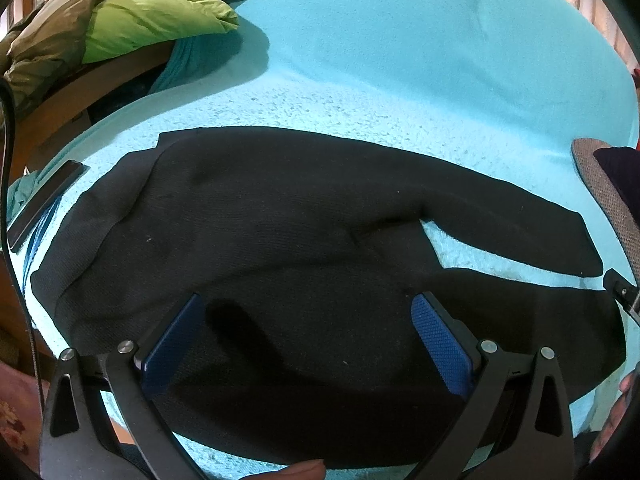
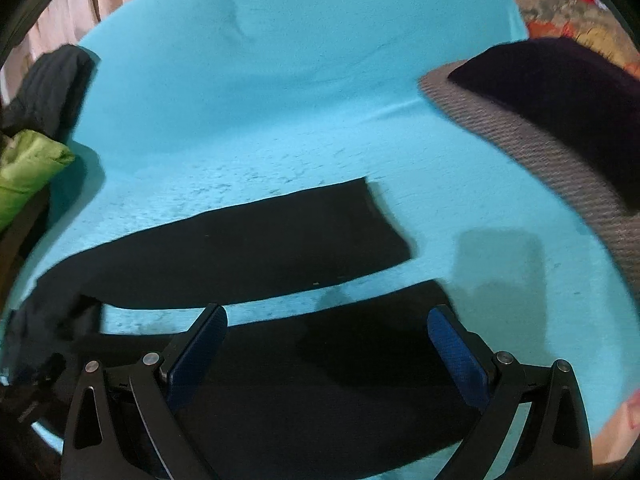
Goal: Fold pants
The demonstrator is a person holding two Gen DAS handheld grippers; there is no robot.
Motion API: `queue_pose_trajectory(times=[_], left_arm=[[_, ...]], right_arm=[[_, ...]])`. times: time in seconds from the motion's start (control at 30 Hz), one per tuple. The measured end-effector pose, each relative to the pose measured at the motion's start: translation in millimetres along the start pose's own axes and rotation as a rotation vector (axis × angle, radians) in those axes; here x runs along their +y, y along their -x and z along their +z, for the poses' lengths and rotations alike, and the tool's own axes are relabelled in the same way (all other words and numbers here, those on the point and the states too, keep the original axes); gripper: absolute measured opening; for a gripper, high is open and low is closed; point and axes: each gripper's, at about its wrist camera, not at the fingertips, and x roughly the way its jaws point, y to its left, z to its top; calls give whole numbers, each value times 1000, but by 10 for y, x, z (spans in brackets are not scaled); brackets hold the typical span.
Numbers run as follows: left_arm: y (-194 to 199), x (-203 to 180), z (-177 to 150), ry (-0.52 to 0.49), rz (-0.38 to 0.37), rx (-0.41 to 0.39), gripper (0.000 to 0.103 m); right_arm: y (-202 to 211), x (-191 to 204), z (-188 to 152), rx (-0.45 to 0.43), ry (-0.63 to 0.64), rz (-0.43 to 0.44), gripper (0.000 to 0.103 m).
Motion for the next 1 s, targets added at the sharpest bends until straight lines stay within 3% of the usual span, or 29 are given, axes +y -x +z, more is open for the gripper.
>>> queue_pose_trajectory(times=[0.23,1.0], left_arm=[[-3,-34,-17,2,0,0,103],[-3,-26,-13,3,0,0,103]], right_arm=[[24,71,-21,-13,42,-48,101],[-3,112,-30,3,52,-37,101]])
